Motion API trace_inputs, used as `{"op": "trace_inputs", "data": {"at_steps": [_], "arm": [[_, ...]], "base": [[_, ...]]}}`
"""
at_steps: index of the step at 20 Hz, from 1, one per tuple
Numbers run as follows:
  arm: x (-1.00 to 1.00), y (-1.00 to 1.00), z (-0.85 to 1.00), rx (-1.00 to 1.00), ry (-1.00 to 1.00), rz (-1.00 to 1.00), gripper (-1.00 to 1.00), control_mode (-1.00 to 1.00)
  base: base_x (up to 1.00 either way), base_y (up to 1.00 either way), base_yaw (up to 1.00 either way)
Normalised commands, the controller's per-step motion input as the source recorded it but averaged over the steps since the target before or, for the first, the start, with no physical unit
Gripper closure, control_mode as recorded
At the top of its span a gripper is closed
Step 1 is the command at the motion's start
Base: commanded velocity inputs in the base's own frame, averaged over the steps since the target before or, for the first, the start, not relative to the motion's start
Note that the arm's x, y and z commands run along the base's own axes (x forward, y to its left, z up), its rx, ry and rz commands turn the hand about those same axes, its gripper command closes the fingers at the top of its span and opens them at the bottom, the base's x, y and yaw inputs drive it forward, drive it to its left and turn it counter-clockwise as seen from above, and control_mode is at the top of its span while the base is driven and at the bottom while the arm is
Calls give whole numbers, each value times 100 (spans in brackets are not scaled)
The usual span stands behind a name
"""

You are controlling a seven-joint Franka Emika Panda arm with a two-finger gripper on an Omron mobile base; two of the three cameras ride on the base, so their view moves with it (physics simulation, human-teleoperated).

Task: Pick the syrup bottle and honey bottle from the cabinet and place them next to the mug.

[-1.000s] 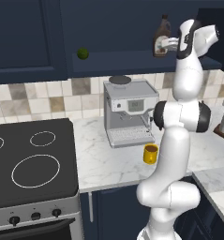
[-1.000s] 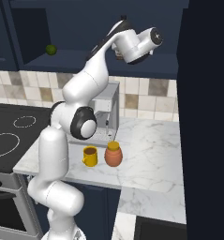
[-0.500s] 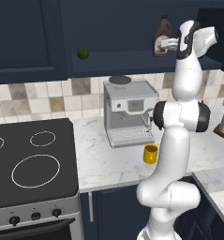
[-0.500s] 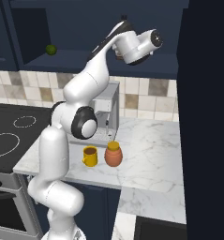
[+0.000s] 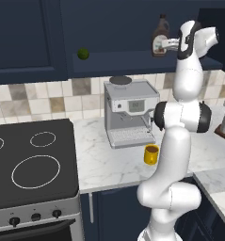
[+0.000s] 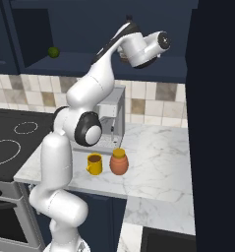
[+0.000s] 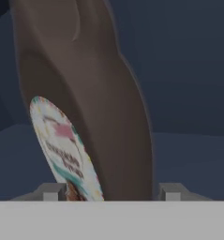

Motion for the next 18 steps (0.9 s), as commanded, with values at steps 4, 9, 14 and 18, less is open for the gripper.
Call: {"op": "trace_inputs", "data": {"at_steps": [4, 9, 14, 18], "arm": [[0, 0, 0, 0, 0, 0, 100, -100], [0, 0, 0, 0, 0, 0, 100, -100], [-10, 2, 0, 0, 0, 0, 100, -100], [-34, 13, 0, 0, 0, 0, 100, -100]], "base": [[0, 0, 0], [0, 0, 0], [0, 0, 0], [0, 0, 0]]}}
